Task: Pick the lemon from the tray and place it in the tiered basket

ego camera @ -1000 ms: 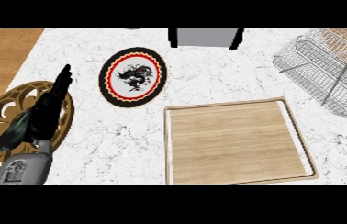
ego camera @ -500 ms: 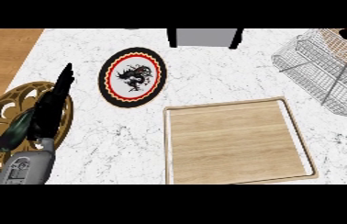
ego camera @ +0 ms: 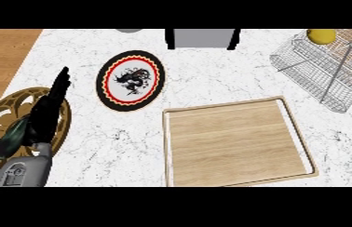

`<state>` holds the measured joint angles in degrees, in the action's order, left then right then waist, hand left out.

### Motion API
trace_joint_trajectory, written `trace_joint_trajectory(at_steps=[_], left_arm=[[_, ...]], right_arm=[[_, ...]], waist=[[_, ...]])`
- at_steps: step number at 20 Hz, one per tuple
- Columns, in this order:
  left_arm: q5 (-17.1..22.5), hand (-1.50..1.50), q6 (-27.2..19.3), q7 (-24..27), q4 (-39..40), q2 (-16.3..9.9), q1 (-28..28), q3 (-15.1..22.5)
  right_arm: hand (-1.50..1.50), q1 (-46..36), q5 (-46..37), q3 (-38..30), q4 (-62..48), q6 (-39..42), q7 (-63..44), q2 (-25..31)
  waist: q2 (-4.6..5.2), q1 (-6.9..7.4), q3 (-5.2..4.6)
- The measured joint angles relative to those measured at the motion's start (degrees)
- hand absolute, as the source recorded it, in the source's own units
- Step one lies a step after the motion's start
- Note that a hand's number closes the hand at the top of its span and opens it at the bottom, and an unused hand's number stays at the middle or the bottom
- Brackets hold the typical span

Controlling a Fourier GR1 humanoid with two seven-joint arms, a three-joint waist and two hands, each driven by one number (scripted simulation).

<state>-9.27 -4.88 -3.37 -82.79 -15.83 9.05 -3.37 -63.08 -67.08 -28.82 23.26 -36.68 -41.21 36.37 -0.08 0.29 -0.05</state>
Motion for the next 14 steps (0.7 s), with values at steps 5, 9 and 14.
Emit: trace_joint_trajectory(at_steps=[5,9,14], left_arm=[[0.0,0.00,-0.1,0.0,-0.6,-0.2,-2.0,-0.8],[-0.1,0.00,-0.6,-0.1,-0.9,-0.3,-3.1,-1.6],[0.5,0.00,-0.5,0.3,-1.4,-0.8,-4.8,-2.8]], right_arm=[[-1.50,3.0,3.4,-1.2,8.3,3.4,-4.3,-0.5],[-1.50,8.9,7.1,-2.0,17.6,6.8,-5.4,-2.3],[-1.50,18.2,12.3,-2.9,31.9,11.0,-4.9,-4.3]], waist=[[-0.76,-1.66,-0.04],[-1.36,-3.26,-0.07],[-1.90,-5.06,-0.09]])
